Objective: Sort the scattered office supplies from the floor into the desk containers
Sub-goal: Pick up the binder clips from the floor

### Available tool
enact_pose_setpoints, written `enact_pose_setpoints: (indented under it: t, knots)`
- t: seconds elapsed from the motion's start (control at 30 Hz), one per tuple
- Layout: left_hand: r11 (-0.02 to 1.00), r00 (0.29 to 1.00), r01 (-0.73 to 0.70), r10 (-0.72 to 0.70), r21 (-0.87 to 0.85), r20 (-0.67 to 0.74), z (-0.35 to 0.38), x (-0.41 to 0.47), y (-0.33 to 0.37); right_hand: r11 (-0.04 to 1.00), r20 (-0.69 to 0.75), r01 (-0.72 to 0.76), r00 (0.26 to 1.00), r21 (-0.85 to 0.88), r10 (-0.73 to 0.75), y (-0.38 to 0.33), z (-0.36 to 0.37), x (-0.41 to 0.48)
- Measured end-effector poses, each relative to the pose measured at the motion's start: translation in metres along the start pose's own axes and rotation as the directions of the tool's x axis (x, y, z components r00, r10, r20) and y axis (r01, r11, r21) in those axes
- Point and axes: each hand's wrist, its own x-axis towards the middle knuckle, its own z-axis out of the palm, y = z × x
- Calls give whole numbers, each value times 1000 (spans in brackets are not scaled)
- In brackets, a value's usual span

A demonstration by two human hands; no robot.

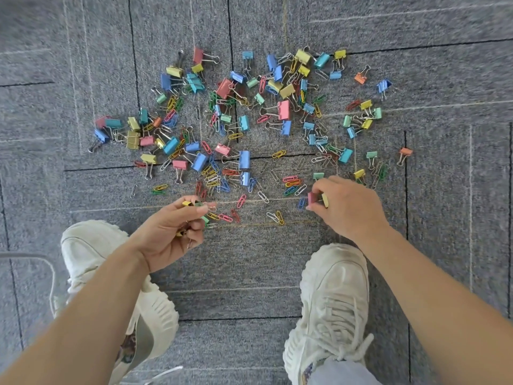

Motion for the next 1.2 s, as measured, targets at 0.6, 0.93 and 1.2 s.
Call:
enact_pose_setpoints:
  t: [0.6,0.93,1.2]
  knots:
    - [996,996,82,-81,-37,30,35,12,-26,-522,204,-358,922,774,-330,-8,-50,-17]
    - [999,981,-28,35,38,-189,30,18,-36,-550,370,-401,913,732,-173,1,-46,-12]
    - [992,955,25,14,127,-296,10,5,-23,-533,462,-415,886,737,-50,1,-35,-4]
